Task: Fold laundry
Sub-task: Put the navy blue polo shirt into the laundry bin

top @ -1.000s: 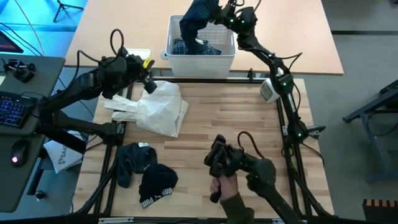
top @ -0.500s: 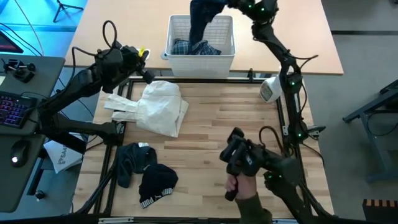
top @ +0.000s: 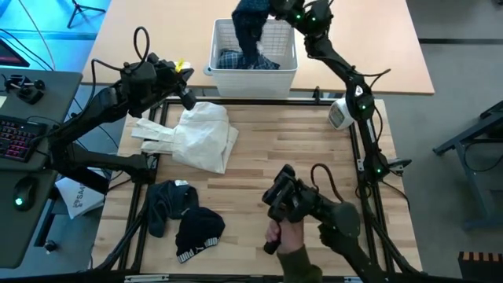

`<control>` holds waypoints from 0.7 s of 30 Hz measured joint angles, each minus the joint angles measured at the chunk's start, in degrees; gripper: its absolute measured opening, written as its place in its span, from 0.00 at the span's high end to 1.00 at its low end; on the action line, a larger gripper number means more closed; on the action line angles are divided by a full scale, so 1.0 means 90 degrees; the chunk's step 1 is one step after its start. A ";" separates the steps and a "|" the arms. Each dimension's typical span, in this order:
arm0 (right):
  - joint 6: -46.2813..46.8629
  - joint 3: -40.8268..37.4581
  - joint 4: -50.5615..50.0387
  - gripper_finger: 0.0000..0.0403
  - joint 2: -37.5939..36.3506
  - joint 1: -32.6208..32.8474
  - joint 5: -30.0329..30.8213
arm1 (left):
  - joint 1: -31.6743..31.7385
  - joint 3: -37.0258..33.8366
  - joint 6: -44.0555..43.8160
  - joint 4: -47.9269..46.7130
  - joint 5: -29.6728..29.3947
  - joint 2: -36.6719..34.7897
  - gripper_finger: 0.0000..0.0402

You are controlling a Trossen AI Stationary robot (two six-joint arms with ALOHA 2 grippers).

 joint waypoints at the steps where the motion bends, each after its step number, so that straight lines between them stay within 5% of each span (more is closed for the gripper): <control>1: 0.0095 0.0002 0.0101 0.94 -0.0002 0.0036 0.0081 | 0.0000 0.0000 0.0000 0.0000 0.0046 0.0000 1.00; 7: 0.0182 0.0000 0.0441 0.94 -0.0012 -0.0112 -0.0070 | 0.0000 0.0000 -0.0025 -0.0004 0.0080 0.0000 1.00; 16: 0.0286 -0.0010 -0.1032 0.94 -0.0119 -0.0858 -0.2018 | 0.0000 0.0000 -0.0305 -0.0006 0.0083 0.0002 1.00; 21: -0.0270 0.0009 -0.1186 0.94 -0.0313 -0.0733 -0.1657 | 0.0000 0.0000 -0.0495 -0.0006 0.0083 0.0002 1.00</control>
